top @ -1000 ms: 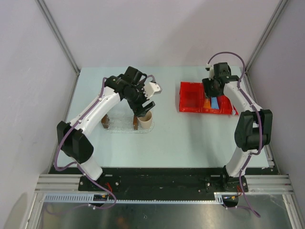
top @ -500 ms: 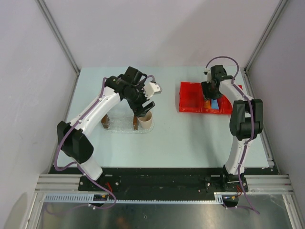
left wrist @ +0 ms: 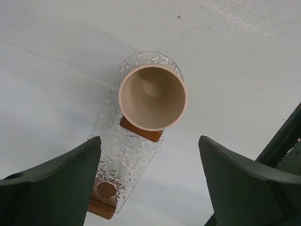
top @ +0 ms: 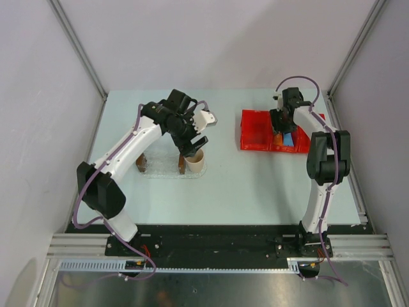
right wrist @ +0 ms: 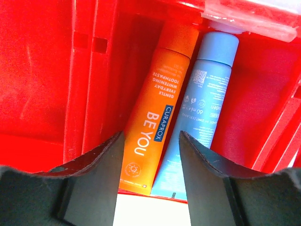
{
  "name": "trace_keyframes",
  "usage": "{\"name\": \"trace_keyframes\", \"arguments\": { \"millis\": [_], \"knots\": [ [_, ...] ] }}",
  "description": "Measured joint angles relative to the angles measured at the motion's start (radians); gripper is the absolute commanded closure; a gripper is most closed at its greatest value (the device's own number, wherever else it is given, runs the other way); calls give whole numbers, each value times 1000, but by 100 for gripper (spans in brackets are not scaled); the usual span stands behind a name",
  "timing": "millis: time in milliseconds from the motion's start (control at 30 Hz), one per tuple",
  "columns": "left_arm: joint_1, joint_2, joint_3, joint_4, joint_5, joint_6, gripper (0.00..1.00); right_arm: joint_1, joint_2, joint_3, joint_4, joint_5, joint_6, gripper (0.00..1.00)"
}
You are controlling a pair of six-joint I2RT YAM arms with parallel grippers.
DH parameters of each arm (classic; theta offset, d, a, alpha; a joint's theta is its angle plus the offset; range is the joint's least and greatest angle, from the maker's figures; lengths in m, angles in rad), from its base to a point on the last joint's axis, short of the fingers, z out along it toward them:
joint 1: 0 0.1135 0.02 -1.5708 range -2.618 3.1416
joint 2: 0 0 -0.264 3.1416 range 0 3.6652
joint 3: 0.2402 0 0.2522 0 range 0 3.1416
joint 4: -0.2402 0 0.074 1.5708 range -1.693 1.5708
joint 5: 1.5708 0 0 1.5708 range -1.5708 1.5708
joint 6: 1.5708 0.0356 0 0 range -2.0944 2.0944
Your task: Prepare toiletry sets of a toothbrush and toothpaste on the tray
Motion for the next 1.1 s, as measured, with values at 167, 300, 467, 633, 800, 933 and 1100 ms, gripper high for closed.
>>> {"name": "trace_keyframes", "arguments": {
  "millis": [167,300,467,633,800,933,1100],
  "knots": [
    [0,5,0,0,0,0,11,0,3,1,6,-18,1,51],
    [0,6,0,0,-1,0,11,0,3,1,6,-29,0,53],
    [0,6,0,0,-1,0,11,0,5,1,6,-34,0,53],
    [0,6,0,0,-1,0,11,-2,19,2,10,-32,0,53],
    [0,6,0,0,-1,0,11,-2,21,3,10,-32,0,52],
    [0,7,-2,2,-1,0,11,-2,31,8,10,-31,0,50],
    [0,12,-2,7,-1,0,11,-3,52,24,14,-34,1,49]
  ]
}}
